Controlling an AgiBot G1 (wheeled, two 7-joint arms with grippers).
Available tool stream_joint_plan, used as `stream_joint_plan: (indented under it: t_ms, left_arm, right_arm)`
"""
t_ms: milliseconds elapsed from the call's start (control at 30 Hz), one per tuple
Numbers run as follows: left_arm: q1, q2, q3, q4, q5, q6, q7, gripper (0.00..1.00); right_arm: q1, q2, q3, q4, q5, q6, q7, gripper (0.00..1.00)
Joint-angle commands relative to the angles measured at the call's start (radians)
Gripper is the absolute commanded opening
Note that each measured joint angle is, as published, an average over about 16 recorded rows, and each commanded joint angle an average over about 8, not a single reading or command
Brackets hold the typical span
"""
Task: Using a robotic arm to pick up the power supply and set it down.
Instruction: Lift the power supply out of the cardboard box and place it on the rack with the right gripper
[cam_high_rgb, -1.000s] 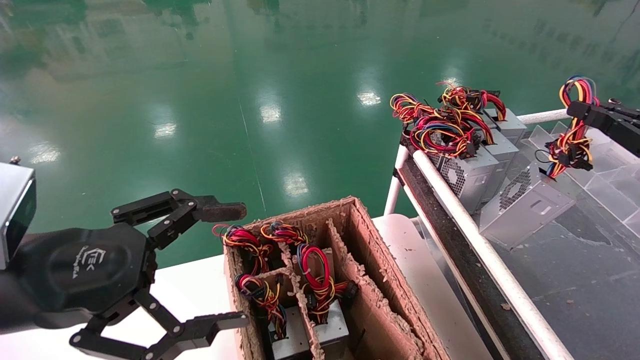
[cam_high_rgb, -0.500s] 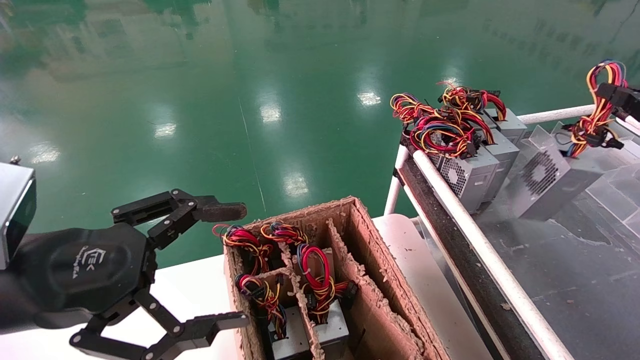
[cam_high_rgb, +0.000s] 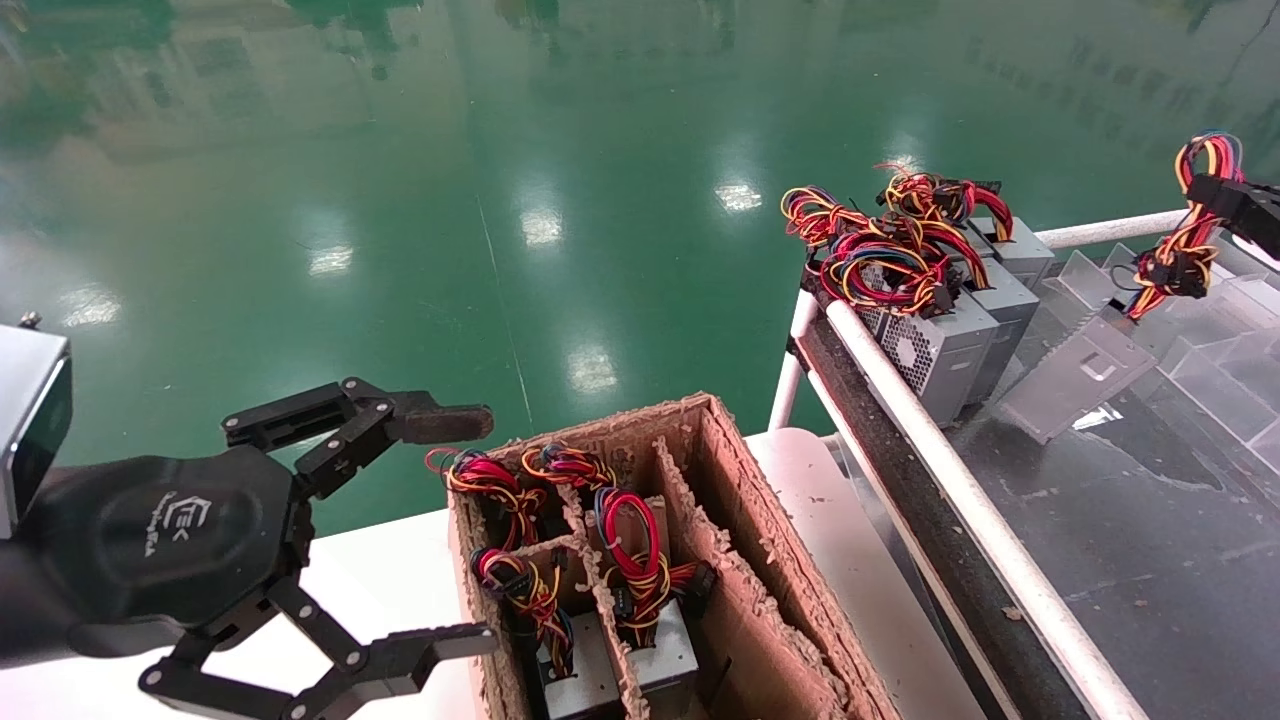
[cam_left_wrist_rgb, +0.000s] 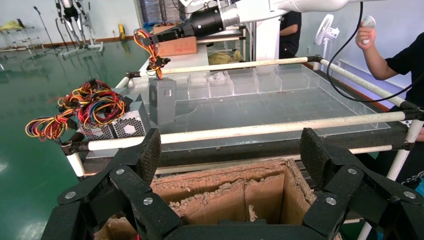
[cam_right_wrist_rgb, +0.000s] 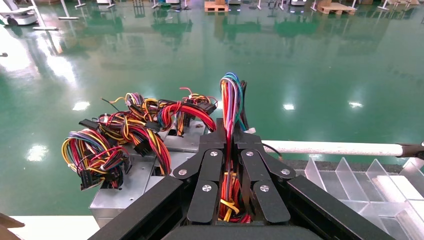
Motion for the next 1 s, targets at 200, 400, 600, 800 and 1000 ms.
stream_joint_plan:
  t_ms: [200, 400, 600, 800, 1000]
  left_arm:
    - [0.000, 0.000, 0.000, 0.000, 0.000, 0.000, 0.000, 1.00]
    - [0.000, 0.000, 0.000, 0.000, 0.000, 0.000, 0.000, 1.00]
    - [0.000, 0.000, 0.001, 0.000, 0.000, 0.000, 0.000, 1.00]
    - [0.000, 0.000, 0.001, 0.000, 0.000, 0.000, 0.000, 1.00]
    - [0.000, 0.000, 0.001, 0.000, -0.001, 0.000, 0.000, 1.00]
  right_arm:
    - [0.004, -0.019, -0.006, -0.003, -0.009, 0.015, -0.003, 0.00]
    - [0.007, -0.040, -0.013, -0.010, -0.019, 0.053, -0.004, 0.00]
    - [0.013, -0.062, -0.024, -0.012, -0.034, 0.096, -0.004, 0.00]
    - [0.025, -0.082, -0.031, -0.011, -0.045, 0.135, -0.004, 0.00]
    - [0.040, -0.104, -0.036, -0.009, -0.051, 0.160, 0.002, 0.00]
